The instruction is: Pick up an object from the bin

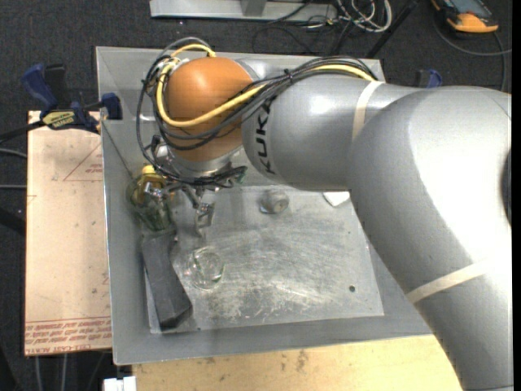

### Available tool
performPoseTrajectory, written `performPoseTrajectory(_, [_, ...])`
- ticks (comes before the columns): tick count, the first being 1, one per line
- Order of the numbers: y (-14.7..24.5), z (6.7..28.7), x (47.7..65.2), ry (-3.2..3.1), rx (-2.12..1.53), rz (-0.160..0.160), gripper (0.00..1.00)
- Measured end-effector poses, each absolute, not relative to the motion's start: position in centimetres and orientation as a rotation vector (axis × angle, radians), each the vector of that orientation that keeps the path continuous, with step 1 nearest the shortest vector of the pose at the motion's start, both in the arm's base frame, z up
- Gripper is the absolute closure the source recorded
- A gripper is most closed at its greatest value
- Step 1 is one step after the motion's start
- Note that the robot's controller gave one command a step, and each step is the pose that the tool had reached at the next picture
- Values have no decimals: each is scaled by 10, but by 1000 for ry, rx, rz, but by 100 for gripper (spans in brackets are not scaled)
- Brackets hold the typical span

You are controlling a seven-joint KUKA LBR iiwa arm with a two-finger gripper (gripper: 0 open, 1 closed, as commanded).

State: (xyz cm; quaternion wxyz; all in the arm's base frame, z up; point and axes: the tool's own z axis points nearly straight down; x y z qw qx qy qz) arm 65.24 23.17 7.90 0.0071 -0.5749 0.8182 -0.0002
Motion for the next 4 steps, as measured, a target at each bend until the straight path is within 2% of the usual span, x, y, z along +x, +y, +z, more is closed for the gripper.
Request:
performPoseTrajectory(1, [241,82,654,2277,-2143,-2,100])
performPoseTrajectory(2, [241,82,654,2277,-2143,-1,100])
performPoseTrajectory(3, [243,132,652,2209,-2234,5,100])
performPoseTrajectory(4, [237,128,651,2183,-2240,-5,100])
